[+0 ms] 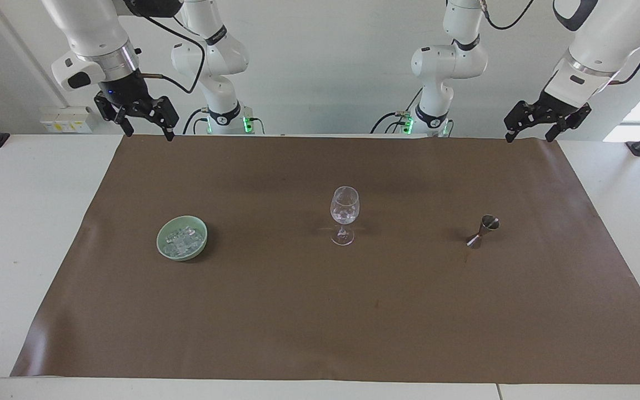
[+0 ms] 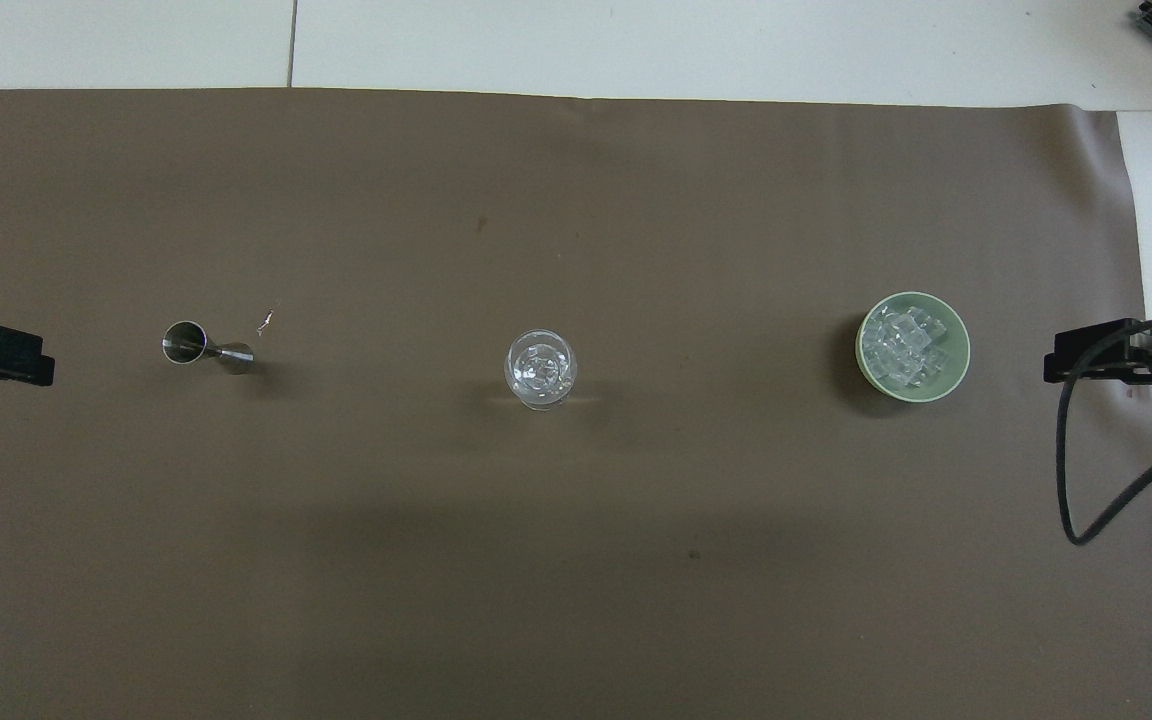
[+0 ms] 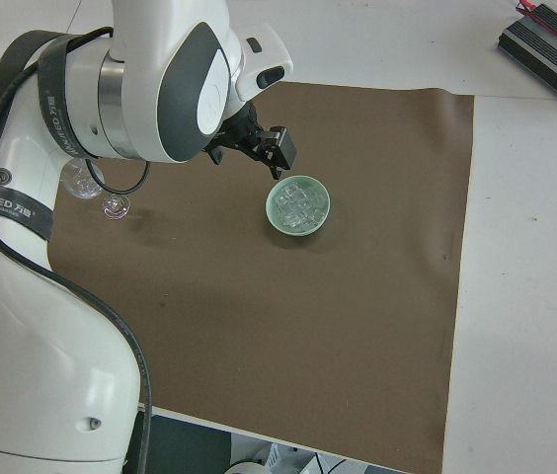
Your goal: Pour wine and add ice with both arms
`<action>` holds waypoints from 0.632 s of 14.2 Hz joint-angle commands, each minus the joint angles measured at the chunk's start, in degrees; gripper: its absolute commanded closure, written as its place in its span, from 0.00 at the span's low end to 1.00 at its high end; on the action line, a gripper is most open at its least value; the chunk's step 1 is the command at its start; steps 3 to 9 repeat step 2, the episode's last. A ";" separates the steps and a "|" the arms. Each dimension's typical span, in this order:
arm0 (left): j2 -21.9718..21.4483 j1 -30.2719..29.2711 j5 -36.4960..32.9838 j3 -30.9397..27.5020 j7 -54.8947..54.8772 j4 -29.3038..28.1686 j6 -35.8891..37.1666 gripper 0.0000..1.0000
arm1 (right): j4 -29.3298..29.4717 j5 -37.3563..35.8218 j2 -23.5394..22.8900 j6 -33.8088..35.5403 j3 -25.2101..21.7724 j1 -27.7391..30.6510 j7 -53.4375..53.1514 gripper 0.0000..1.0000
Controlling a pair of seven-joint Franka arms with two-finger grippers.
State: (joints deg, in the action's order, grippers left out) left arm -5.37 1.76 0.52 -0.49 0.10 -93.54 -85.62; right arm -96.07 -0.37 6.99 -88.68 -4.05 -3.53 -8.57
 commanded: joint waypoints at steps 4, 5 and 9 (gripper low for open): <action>-1.40 -0.44 -0.43 0.31 -0.54 -1.82 -1.30 0.00 | -0.08 -0.60 0.74 0.88 0.18 0.10 0.48 0.00; -1.40 -0.44 -0.43 0.31 -0.54 -1.82 -1.30 0.00 | -0.08 -0.60 0.74 0.88 0.18 0.10 0.48 0.00; -1.40 -0.44 -0.43 0.31 -0.54 -1.82 -1.30 0.00 | -0.08 -0.60 0.74 0.88 0.18 0.10 0.48 0.00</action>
